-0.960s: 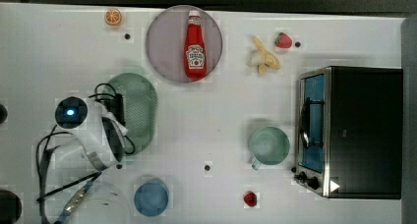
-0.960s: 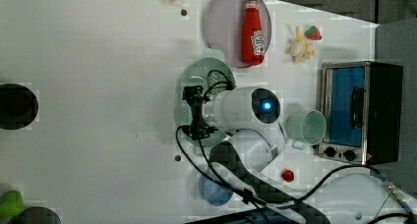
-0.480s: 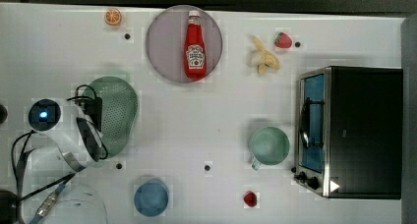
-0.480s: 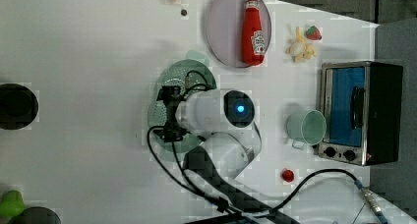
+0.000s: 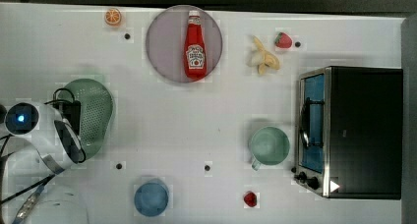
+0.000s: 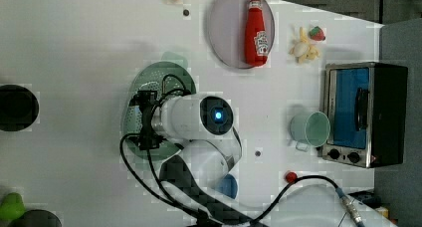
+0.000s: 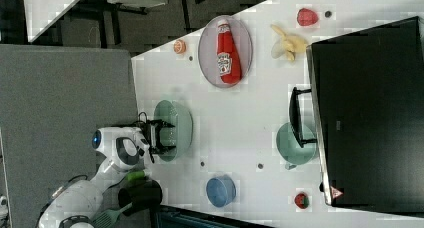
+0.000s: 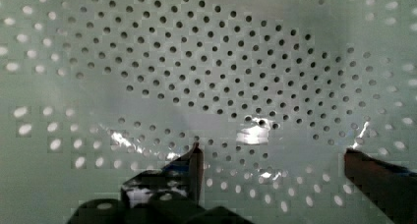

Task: Drag strainer right to left.

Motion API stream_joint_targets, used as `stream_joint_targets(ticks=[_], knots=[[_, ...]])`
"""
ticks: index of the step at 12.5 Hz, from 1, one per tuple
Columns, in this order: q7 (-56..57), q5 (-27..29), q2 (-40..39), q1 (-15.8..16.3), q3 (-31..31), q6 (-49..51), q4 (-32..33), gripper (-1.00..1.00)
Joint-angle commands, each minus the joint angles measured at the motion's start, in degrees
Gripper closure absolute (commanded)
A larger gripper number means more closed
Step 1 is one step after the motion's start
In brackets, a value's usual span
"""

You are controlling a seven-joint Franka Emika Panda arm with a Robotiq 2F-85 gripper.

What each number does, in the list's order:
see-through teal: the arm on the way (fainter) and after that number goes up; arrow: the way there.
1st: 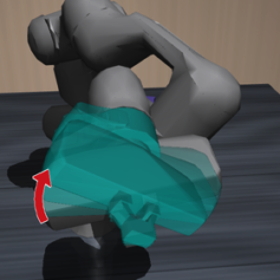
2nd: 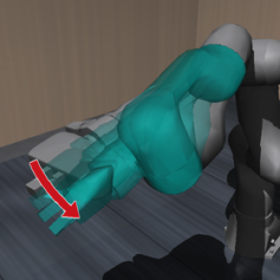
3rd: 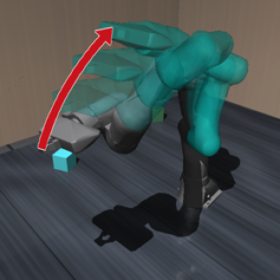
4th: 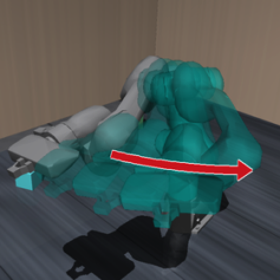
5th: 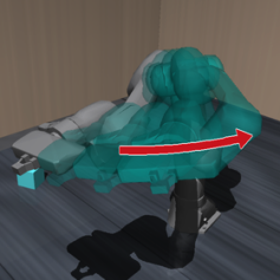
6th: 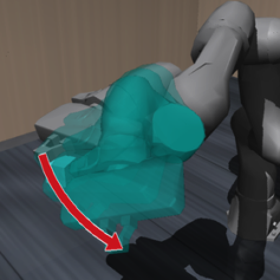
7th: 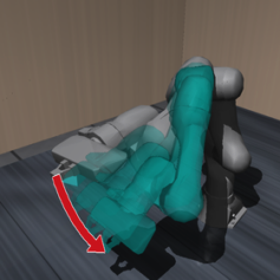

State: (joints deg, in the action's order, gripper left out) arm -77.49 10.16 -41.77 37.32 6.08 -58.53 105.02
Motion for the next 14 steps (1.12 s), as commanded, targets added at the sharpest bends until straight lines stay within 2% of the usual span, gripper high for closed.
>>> stream_joint_targets(ticks=[1,4,8,12,14], knots=[[-2.54,-0.82,0.95,1.25,-0.72,0.38,-1.39,-1.00],[6.98,-1.10,6.71,0.91,-2.67,10.00,-1.04,-1.00],[23.42,-1.10,21.04,0.00,-9.44,24.37,-1.06,-1.00],[39.83,-1.44,36.54,-1.82,-19.84,38.71,-1.21,-1.00],[50.10,-4.27,42.96,-3.01,-25.81,44.52,-1.26,-1.00]])
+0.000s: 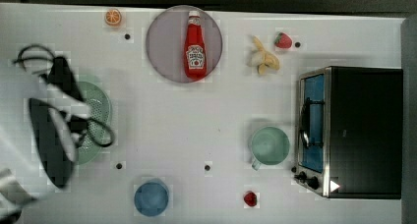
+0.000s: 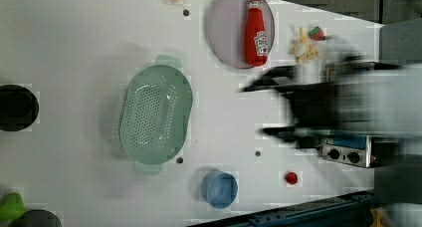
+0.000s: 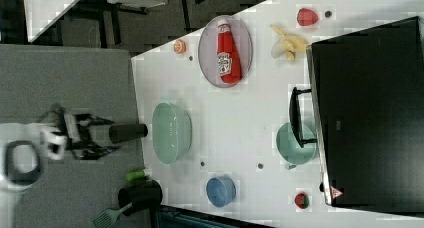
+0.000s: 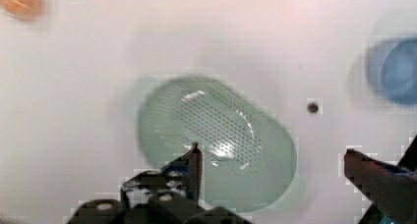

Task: Drag strainer right to left.

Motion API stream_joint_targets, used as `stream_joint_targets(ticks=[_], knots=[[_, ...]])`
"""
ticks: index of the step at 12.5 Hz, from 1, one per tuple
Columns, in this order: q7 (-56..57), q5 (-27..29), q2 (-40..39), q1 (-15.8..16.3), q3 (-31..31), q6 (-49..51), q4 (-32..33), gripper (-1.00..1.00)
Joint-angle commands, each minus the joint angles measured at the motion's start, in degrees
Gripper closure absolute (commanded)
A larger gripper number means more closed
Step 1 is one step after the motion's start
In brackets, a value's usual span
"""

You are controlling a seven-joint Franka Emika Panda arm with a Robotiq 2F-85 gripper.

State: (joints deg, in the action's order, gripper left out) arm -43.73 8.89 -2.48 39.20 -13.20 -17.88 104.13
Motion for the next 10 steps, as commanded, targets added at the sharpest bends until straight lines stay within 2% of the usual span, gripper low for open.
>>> stream_joint_targets(ticks=[1,4,8,10], knots=[[21.53,-5.80,6.14,-5.45,-9.38,5.78,-0.38,-1.00],[34.63,-14.89,11.62,-6.63,-16.71,11.59,-0.39,-1.00],[36.08,-15.42,15.68,-7.31,-22.73,13.71,-0.21,-1.00],[36.59,-15.42,15.91,-7.31,-23.50,13.65,-0.10,-1.00]])
